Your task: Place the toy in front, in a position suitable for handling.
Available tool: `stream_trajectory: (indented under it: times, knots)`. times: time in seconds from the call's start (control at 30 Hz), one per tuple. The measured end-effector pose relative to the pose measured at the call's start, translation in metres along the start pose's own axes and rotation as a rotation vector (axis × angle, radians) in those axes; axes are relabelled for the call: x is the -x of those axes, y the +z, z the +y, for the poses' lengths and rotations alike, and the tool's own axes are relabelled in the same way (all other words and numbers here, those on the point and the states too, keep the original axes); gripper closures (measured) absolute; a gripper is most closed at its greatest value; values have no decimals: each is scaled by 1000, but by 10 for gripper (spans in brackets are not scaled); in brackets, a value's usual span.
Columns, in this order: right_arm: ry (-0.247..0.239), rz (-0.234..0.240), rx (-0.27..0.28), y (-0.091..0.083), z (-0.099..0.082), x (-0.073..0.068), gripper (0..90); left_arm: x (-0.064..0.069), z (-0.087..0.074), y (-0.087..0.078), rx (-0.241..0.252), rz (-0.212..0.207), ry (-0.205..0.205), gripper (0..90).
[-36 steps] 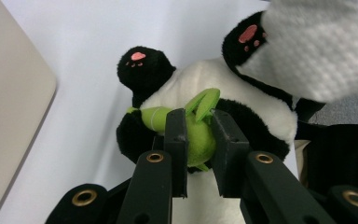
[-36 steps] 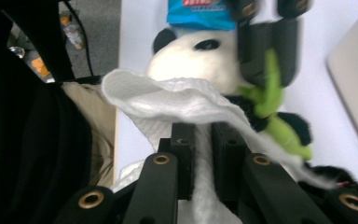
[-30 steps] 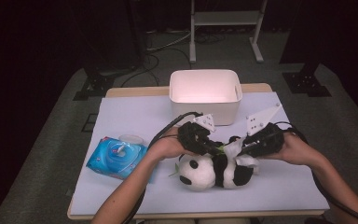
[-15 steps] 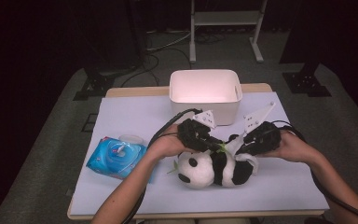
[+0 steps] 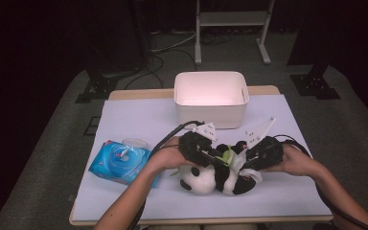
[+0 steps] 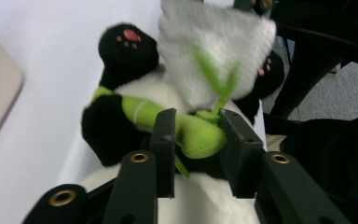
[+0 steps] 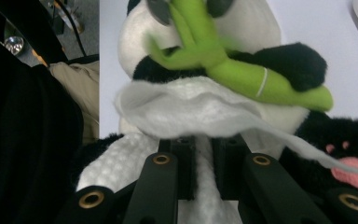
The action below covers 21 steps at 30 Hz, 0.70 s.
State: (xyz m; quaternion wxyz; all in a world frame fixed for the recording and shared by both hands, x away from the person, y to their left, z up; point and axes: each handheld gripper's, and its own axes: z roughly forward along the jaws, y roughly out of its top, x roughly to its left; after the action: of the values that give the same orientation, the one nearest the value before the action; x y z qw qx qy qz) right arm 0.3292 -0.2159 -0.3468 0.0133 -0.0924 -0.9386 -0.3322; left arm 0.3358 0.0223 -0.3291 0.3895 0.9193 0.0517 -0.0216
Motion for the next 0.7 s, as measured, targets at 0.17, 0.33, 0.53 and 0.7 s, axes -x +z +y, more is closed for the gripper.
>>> stream_trajectory:
  times: [0.17, 0.33, 0.53, 0.7]
  knots:
    - [33, -4, 25, -3, -10, 4, 800, 1, -8, -2, 3, -13, -6, 669]
    - [52, -21, 18, -6, -18, 9, 800, 2, -11, -5, 12, -13, -4, 651]
    - [89, -43, -4, -5, -34, 13, 800, 2, -13, -6, 20, -12, -12, 609]
    - [117, -57, -27, -4, -48, 15, 799, 2, -15, -8, 21, -8, -16, 582]
